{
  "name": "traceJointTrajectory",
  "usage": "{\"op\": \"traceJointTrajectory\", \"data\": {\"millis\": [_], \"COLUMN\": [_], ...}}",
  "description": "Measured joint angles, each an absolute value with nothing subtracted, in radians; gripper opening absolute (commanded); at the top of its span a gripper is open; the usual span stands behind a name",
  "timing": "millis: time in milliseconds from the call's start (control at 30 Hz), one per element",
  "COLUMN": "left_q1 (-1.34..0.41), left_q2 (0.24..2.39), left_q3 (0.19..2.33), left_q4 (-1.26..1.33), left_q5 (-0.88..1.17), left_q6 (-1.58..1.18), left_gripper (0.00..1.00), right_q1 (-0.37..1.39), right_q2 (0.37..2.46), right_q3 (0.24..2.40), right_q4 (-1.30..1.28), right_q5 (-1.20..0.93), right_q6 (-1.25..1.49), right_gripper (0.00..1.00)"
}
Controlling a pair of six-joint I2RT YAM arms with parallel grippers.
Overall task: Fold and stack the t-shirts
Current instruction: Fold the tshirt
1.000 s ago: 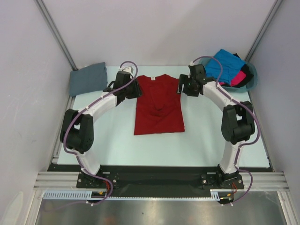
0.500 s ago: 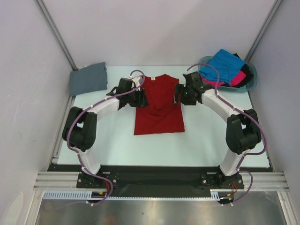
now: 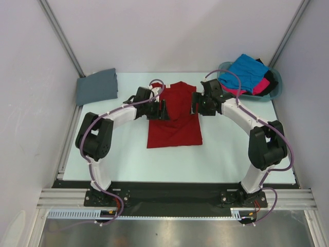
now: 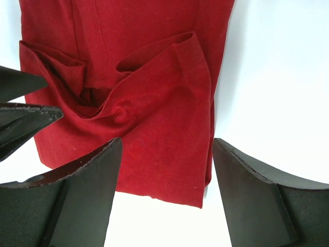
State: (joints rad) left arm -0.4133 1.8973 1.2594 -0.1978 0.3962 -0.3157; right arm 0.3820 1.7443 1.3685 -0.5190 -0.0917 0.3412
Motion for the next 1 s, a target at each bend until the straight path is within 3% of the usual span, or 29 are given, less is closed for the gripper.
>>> {"op": "traceJointTrajectory", "data": {"millis": [167, 300, 400, 700, 867, 900, 1000], "left_q1": [-0.413, -0.413, -0.413, -0.413, -0.413, -0.413, -0.411], "left_q2": [1.94, 1.961, 1.964, 1.975, 2.01, 2.019, 2.053], "left_q3": [1.3, 1.315, 1.319, 1.348, 1.465, 1.488, 1.568], "left_q4": [-0.21, -0.224, -0.236, -0.262, -0.305, -0.309, -0.326], "left_q5": [0.393, 0.386, 0.372, 0.337, 0.296, 0.29, 0.278], "left_q6": [-0.329, -0.339, -0.34, -0.339, -0.332, -0.331, -0.314], "left_gripper": [0.53, 0.18, 0.0, 0.0, 0.01, 0.09, 0.5], "right_q1": [0.382, 0.382, 0.382, 0.382, 0.382, 0.382, 0.383], "right_q2": [1.744, 1.744, 1.744, 1.744, 1.744, 1.744, 1.744], "right_q3": [1.365, 1.356, 1.354, 1.352, 1.337, 1.335, 1.327], "right_q4": [-0.519, -0.519, -0.521, -0.519, -0.519, -0.519, -0.518], "right_q5": [-0.091, -0.087, -0.087, -0.087, -0.088, -0.088, -0.088], "right_q6": [0.341, 0.341, 0.341, 0.341, 0.341, 0.342, 0.341], "right_gripper": [0.76, 0.76, 0.76, 0.76, 0.76, 0.76, 0.75]}}
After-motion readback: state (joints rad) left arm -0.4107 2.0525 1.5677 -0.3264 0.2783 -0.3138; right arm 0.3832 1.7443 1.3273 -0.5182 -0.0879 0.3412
